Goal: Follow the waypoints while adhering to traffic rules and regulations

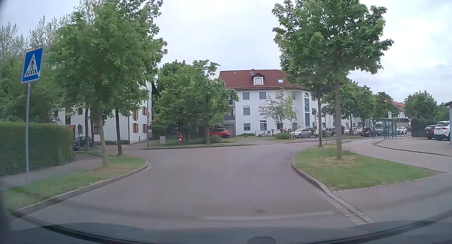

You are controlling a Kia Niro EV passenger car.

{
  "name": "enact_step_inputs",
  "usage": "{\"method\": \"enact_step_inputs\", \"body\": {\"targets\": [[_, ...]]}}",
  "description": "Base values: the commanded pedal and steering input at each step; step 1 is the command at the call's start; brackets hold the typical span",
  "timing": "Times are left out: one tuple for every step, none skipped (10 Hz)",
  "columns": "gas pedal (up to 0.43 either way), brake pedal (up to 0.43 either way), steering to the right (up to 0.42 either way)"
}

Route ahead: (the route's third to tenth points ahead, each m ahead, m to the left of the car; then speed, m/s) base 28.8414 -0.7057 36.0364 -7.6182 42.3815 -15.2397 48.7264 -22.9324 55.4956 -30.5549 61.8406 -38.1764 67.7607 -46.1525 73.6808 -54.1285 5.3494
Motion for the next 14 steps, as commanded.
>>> {"method": "enact_step_inputs", "body": {"targets": [[0.000, 0.000, -0.005], [0.000, 0.000, -0.005], [0.000, 0.000, -0.005], [0.000, 0.000, -0.005], [0.000, 0.000, -0.004], [0.000, 0.000, -0.004], [0.000, 0.000, -0.004], [0.000, 0.000, -0.002], [0.000, 0.000, 0.000], [0.000, 0.000, 0.000], [0.000, 0.000, 0.000], [0.000, 0.000, 0.001], [0.000, 0.000, 0.003], [0.000, 0.000, 0.007]]}}
